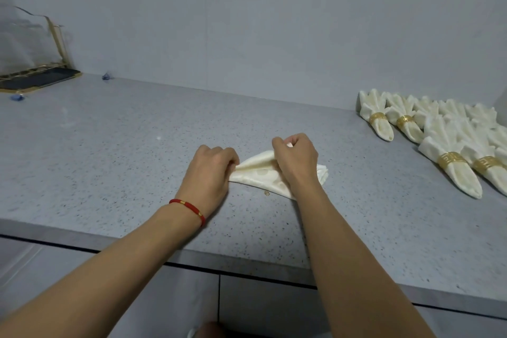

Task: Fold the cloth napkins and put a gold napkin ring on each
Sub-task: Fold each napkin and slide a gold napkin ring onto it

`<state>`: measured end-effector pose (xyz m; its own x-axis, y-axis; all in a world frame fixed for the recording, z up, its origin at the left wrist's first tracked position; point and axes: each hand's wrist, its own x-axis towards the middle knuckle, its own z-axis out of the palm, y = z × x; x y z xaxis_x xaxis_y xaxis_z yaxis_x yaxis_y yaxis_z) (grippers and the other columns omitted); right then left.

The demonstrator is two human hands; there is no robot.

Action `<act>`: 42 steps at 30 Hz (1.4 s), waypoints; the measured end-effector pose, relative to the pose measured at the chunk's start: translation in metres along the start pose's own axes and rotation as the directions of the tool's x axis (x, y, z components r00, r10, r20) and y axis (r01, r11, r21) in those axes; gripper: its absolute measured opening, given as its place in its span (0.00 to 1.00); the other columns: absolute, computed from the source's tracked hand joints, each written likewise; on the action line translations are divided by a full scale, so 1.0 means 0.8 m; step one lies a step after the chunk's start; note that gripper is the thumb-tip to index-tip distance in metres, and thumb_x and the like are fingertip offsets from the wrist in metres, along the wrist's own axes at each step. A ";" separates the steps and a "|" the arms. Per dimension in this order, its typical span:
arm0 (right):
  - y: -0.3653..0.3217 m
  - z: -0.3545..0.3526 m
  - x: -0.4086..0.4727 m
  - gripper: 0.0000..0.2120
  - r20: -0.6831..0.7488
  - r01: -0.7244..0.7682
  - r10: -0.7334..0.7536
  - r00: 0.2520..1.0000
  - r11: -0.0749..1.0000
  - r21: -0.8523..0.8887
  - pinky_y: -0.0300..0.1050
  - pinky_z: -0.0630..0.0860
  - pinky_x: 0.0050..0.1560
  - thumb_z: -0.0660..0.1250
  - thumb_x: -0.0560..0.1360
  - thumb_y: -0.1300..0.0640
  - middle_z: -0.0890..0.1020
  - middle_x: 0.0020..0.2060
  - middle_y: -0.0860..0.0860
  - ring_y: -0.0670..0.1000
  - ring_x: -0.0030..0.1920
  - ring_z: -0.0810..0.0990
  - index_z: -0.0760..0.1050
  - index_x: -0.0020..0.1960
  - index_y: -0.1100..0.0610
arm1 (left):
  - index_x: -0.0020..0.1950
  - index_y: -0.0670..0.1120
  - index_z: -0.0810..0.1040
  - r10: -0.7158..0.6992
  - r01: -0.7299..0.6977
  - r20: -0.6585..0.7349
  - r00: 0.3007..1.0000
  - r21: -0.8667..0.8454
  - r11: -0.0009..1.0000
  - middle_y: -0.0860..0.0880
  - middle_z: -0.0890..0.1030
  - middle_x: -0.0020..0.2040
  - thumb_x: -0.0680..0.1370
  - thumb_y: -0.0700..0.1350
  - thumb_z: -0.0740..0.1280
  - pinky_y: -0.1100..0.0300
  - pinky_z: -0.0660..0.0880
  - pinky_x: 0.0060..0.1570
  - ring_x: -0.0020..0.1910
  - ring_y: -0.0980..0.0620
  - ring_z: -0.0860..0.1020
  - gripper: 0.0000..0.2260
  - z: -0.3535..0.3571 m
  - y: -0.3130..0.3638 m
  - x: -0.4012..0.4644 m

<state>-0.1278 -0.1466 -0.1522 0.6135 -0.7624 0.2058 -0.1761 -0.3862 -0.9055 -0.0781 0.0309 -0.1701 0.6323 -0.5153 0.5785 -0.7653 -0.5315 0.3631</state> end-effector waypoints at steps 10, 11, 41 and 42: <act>-0.007 -0.020 -0.019 0.08 0.282 0.550 -0.494 0.822 0.563 -0.617 0.50 0.63 0.58 0.63 0.81 0.58 0.79 0.55 0.48 0.53 0.59 0.71 0.78 0.58 0.51 | 0.42 0.45 0.82 0.179 -0.178 0.006 0.984 0.152 0.972 0.47 0.79 0.38 0.72 0.31 0.73 0.53 0.67 0.37 0.41 0.45 0.72 0.09 0.012 -0.003 0.000; -0.007 -0.027 -0.021 0.07 0.360 0.630 -0.531 0.767 0.513 -0.583 0.51 0.65 0.59 0.62 0.83 0.54 0.80 0.52 0.47 0.52 0.56 0.73 0.78 0.56 0.51 | 0.41 0.45 0.82 0.186 -0.184 0.005 0.983 0.169 0.968 0.48 0.78 0.38 0.72 0.31 0.73 0.54 0.65 0.37 0.41 0.45 0.72 0.09 0.012 -0.003 -0.001; -0.061 -0.059 0.062 0.31 0.732 0.576 0.325 0.598 0.461 -0.675 0.58 0.77 0.63 0.80 0.59 0.30 0.85 0.50 0.43 0.52 0.53 0.83 0.79 0.55 0.44 | 0.53 0.50 0.78 -0.142 0.184 0.559 0.817 -0.019 0.983 0.52 0.79 0.46 0.75 0.48 0.75 0.61 0.71 0.44 0.45 0.52 0.77 0.11 -0.013 0.032 0.061; -0.062 -0.058 0.063 0.31 0.730 0.573 0.328 0.600 0.461 -0.678 0.58 0.78 0.62 0.80 0.55 0.29 0.86 0.48 0.43 0.52 0.52 0.84 0.80 0.53 0.44 | 0.54 0.49 0.79 -0.134 0.154 0.584 0.801 0.015 0.988 0.52 0.79 0.47 0.76 0.48 0.74 0.60 0.71 0.45 0.47 0.51 0.77 0.10 -0.015 0.035 0.063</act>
<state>-0.1240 -0.1902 -0.0794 0.8722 -0.2046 -0.4442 -0.2513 -0.9667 -0.0480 -0.0689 -0.0022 -0.1219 0.6789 -0.7341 -0.0119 -0.6569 -0.6145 0.4369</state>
